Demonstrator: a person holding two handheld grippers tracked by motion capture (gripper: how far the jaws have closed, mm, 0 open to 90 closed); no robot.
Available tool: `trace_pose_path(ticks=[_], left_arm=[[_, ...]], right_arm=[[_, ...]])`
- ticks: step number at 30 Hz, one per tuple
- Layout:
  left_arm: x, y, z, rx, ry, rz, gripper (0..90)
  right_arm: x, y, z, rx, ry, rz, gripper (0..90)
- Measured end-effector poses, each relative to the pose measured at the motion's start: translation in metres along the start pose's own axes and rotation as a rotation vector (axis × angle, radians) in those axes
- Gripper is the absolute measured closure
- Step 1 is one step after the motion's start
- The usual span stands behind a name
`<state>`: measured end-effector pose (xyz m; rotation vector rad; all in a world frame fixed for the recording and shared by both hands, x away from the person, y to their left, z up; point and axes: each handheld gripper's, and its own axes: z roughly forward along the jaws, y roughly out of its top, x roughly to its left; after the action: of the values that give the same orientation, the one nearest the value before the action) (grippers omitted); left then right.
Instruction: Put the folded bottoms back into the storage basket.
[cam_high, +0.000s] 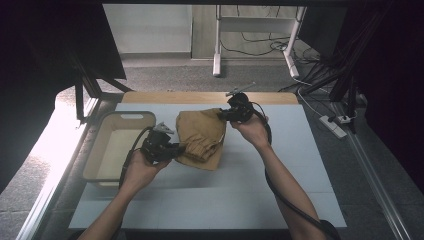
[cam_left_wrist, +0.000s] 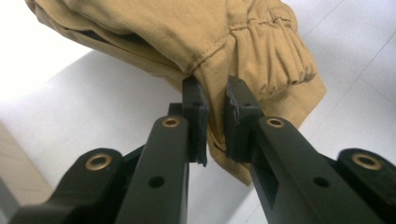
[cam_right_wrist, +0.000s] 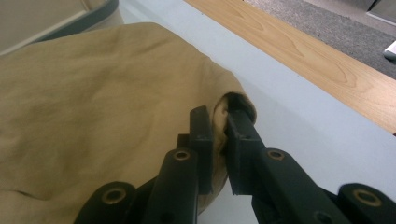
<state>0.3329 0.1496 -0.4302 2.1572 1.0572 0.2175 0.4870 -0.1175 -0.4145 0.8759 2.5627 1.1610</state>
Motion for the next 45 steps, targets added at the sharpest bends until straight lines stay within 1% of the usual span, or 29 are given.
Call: trace_pose_path(ticks=[5, 11, 12, 16, 25, 31, 39, 42, 45], left_arm=[[0.003, -0.004, -0.007, 0.008, 0.000, 0.006, 79.7], [0.008, -0.009, -0.017, 0.009, 0.002, 0.003, 79.8], [0.009, -0.010, -0.019, 0.006, 0.002, -0.001, 79.9], [0.014, -0.013, -0.026, 0.002, 0.000, -0.010, 80.0], [0.026, -0.023, -0.045, -0.013, 0.013, -0.033, 80.4], [0.034, -0.029, -0.057, -0.025, 0.028, -0.050, 80.4], [0.041, -0.039, -0.073, -0.036, 0.049, -0.064, 80.3], [0.044, -0.042, -0.080, -0.040, 0.045, -0.071, 80.4], [0.049, -0.047, -0.087, -0.043, 0.053, -0.079, 80.4]], right_arm=[[0.006, 0.004, 0.002, -0.004, 0.013, -0.007, 82.2], [0.015, 0.011, 0.007, 0.000, 0.025, -0.030, 82.2], [0.017, 0.013, 0.007, -0.002, 0.027, -0.026, 82.2], [0.024, 0.019, 0.009, -0.008, 0.033, -0.042, 82.2], [0.039, 0.033, 0.016, -0.013, 0.049, -0.066, 82.2], [0.048, 0.043, 0.022, -0.026, 0.064, -0.077, 82.2], [0.061, 0.056, 0.032, -0.035, 0.084, -0.084, 82.2], [0.066, 0.061, 0.036, -0.040, 0.095, -0.087, 82.2], [0.071, 0.065, 0.040, -0.045, 0.103, -0.094, 82.2]])
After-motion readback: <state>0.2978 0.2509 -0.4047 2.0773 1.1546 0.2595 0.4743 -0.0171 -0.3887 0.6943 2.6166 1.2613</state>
